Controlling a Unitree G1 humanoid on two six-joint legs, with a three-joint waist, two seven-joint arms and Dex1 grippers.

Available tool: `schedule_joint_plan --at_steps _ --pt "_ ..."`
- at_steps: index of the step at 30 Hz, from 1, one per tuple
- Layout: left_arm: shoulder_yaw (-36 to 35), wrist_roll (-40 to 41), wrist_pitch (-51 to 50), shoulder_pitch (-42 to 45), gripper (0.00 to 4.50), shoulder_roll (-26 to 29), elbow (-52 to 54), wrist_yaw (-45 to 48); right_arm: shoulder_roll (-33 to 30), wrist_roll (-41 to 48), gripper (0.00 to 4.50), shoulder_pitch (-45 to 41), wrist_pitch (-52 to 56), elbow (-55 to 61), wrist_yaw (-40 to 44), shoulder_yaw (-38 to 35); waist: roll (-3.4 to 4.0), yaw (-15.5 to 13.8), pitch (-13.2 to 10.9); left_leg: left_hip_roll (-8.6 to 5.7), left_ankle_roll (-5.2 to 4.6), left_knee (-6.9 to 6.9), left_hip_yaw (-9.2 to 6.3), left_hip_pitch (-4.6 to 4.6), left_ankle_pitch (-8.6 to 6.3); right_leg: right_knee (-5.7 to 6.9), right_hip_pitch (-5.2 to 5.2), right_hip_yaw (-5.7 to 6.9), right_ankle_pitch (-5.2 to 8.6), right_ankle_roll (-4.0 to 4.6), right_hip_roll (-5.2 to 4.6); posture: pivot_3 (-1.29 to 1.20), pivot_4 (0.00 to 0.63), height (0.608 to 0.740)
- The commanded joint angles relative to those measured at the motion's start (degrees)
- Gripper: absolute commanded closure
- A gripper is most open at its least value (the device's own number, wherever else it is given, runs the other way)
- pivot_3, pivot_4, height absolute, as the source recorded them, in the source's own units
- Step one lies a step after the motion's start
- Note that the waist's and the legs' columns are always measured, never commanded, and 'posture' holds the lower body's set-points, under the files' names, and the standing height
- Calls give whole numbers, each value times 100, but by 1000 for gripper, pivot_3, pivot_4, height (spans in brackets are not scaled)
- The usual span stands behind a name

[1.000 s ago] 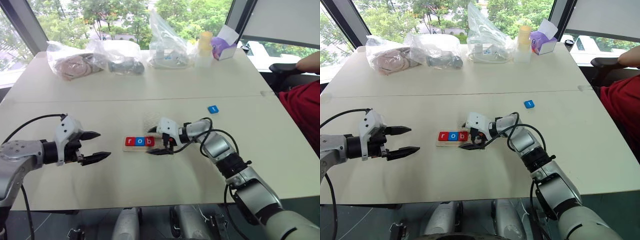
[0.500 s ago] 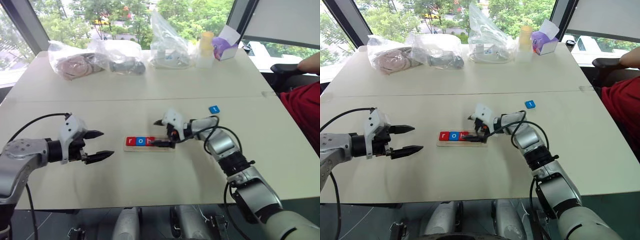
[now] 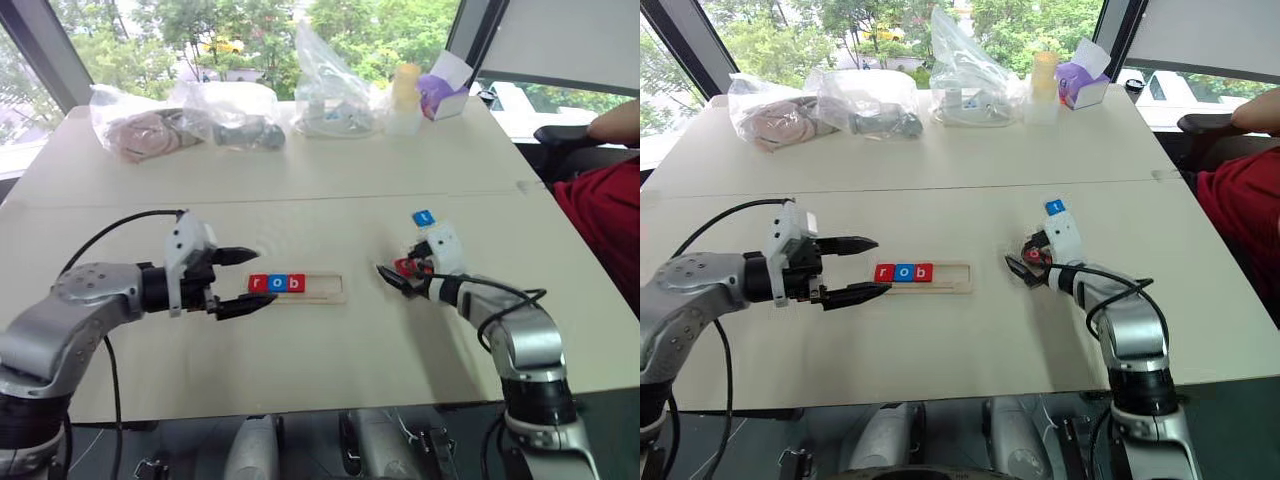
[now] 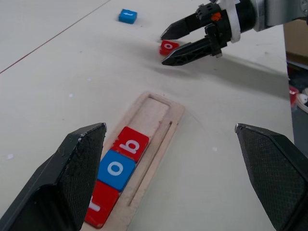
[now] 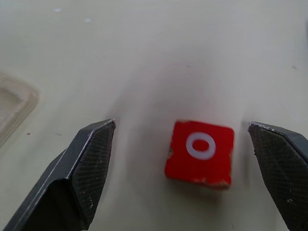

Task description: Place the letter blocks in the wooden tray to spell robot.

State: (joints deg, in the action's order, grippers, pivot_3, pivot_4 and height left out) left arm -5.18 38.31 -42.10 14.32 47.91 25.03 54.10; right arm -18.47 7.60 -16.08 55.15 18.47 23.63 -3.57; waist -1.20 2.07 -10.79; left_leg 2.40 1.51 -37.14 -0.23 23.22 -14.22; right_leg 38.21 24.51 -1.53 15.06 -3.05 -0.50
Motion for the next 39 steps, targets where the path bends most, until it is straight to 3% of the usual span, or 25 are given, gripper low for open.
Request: schedule_joint_plan --at_steps 1,4,7,12,15,22,27,34,39 --pt "60 -106 122 137 0 38 -144 91 121 -147 15 20 -9 160 -482 -42 0 29 0 0 0 0 1 0 0 0 -1 0 0 0 0 0 150 740" --pt "78 -135 139 190 0 53 -209 136 149 -239 15 22 -136 -48 -728 -10 -1 31 0 -2 0 -1 1 3 0 -2 -1 0 1 -1 -1 0 150 740" --pt "96 -201 169 175 0 65 -232 162 170 -210 829 18 -189 -133 -808 15 -1 30 1 -3 0 0 2 5 0 -6 -1 0 2 -3 -3 0 150 740" --pt "84 -245 178 108 0 54 -208 139 235 -108 3317 58 -21 82 -848 135 -2 27 1 -3 0 0 0 6 0 -6 -2 0 2 -3 -3 0 150 740" --pt "90 -275 199 58 0 43 -182 127 303 -118 3283 105 127 293 -971 166 -2 27 1 -3 0 0 0 6 0 -6 -2 0 2 -3 -3 0 150 740" --pt "166 -352 264 44 0 2 -210 117 1490 -201 3283 352 1998 1836 -2006 -207 -2 29 1 0 0 4 -7 7 0 -5 1 1 2 -4 -3 0 150 740" --pt "299 -429 314 82 0 -72 -264 150 1951 -257 3283 370 2613 2203 -2325 -129 -2 30 1 -1 0 2 -7 8 0 -8 0 3 4 -2 -7 0 150 740" --pt "326 -396 332 188 0 -67 -332 207 1641 -39 22 283 2436 2165 -1995 -47 -3 32 2 -2 0 3 -7 8 0 -12 -1 4 4 0 -7 0 150 740" --pt "146 -133 197 199 0 138 -300 527 -230 912 22 345 299 1807 549 -387 -2 33 0 -15 0 0 0 14 0 -21 -2 0 10 -6 -18 0 150 740"
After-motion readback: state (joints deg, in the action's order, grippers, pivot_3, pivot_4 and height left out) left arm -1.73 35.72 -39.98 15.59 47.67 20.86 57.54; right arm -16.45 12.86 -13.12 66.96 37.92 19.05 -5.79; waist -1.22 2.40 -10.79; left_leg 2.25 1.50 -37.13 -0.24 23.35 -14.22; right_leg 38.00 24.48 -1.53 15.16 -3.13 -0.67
